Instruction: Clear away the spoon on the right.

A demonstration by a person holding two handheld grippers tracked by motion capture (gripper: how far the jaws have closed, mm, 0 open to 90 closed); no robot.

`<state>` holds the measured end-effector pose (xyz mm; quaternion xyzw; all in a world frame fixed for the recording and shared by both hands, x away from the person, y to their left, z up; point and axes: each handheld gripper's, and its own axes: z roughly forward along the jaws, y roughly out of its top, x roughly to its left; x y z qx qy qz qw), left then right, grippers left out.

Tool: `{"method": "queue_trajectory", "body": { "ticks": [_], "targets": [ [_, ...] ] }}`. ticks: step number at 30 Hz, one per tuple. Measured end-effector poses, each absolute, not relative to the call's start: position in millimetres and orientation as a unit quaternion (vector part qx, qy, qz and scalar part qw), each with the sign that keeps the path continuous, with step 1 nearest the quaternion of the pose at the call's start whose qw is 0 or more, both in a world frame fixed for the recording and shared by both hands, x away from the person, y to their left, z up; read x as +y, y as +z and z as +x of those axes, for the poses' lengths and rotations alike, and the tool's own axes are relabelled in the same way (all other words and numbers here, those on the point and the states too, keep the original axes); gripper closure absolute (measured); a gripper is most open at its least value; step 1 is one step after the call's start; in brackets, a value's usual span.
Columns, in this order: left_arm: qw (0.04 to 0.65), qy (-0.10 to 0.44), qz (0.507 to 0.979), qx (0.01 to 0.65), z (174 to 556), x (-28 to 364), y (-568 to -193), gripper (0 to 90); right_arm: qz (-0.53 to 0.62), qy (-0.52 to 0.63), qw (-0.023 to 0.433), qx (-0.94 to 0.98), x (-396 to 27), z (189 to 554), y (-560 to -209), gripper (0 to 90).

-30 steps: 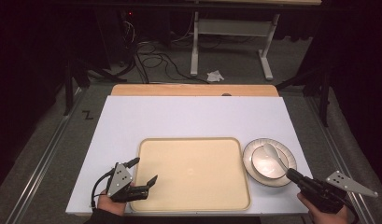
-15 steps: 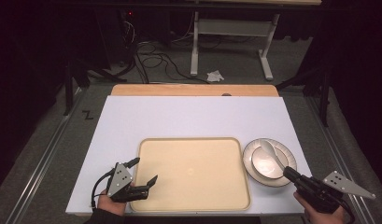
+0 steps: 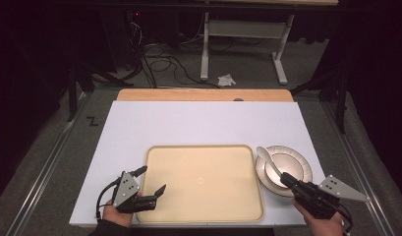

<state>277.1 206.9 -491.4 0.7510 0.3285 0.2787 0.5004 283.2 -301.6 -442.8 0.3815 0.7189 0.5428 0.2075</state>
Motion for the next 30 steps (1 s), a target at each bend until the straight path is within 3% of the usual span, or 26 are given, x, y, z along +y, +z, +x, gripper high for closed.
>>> {"method": "queue_trajectory", "body": {
  "ticks": [30],
  "targets": [
    [0.503,0.282,0.749,0.326,276,208,-490,15.9,0.298,0.541,0.176,0.766,-199,305,-452,87.0]
  ]
}}
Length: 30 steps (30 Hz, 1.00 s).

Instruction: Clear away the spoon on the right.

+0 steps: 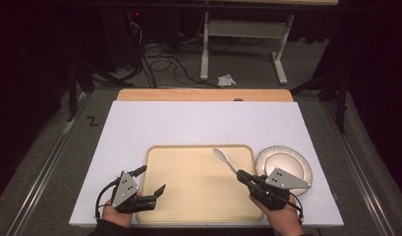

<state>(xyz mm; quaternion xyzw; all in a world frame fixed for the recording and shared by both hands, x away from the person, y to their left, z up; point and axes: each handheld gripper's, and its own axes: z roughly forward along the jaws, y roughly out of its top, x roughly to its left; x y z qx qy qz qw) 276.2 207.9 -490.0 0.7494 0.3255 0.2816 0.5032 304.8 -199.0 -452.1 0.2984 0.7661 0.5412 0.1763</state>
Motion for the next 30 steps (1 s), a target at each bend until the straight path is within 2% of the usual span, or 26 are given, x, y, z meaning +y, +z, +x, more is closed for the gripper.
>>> {"method": "queue_trajectory", "body": {
  "ticks": [8,30],
  "targets": [
    [0.503,0.282,0.749,0.326,276,208,-490,15.9,0.296,0.537,0.174,0.770,-188,316,-455,87.0],
    [0.502,0.281,0.751,0.324,276,208,-490,15.9,0.310,0.493,0.162,0.797,-184,319,-487,86.8]
  ]
}}
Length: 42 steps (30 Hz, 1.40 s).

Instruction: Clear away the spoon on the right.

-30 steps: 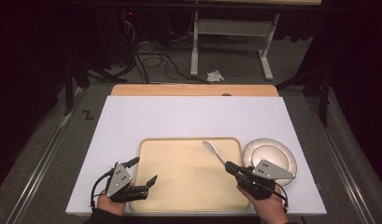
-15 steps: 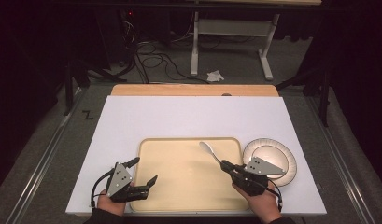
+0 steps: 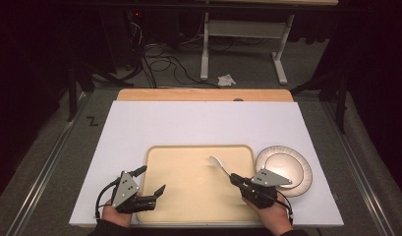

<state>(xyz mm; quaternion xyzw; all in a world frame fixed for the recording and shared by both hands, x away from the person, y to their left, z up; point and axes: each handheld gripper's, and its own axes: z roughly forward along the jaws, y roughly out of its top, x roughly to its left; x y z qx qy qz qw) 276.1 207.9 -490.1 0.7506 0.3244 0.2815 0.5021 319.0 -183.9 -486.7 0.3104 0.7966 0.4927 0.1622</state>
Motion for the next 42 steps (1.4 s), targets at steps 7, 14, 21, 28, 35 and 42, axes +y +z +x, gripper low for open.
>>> {"method": "queue_trajectory", "body": {
  "ticks": [7,14,21,28,35,42],
  "targets": [
    [0.502,0.282,0.751,0.324,276,208,-490,15.9,0.311,0.481,0.161,0.804,-183,318,-493,86.7],
    [0.502,0.282,0.751,0.323,276,208,-490,15.9,0.318,0.475,0.151,0.806,-185,318,-497,86.0],
    [0.501,0.282,0.752,0.323,275,208,-490,15.9,0.322,0.457,0.149,0.816,-187,315,-501,85.7],
    [0.500,0.282,0.753,0.322,275,208,-490,15.9,0.328,0.454,0.150,0.815,-189,315,-501,75.1],
    [0.499,0.283,0.753,0.322,275,208,-490,15.9,0.329,0.467,0.149,0.807,-193,313,-494,65.2],
    [0.500,0.283,0.752,0.322,275,208,-490,15.9,0.329,0.441,0.159,0.820,-195,305,-491,82.3]
  ]
}}
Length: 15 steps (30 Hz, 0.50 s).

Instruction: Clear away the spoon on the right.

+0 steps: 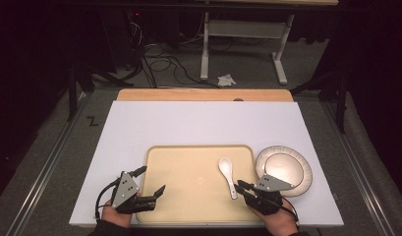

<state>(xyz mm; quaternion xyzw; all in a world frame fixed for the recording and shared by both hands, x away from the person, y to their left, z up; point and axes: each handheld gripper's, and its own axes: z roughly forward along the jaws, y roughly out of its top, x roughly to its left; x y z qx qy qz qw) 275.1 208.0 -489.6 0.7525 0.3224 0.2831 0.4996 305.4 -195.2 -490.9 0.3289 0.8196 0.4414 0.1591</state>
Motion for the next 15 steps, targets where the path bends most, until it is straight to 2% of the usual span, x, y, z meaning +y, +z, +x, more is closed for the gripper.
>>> {"method": "queue_trajectory", "body": {
  "ticks": [2,15],
  "targets": [
    [0.499,0.283,0.753,0.322,275,208,-490,15.9,0.333,0.420,0.170,0.827,-194,305,-492,90.0],
    [0.501,0.283,0.751,0.323,275,209,-489,15.9,0.348,0.354,0.159,0.853,-190,311,-504,90.0]
  ]
}}
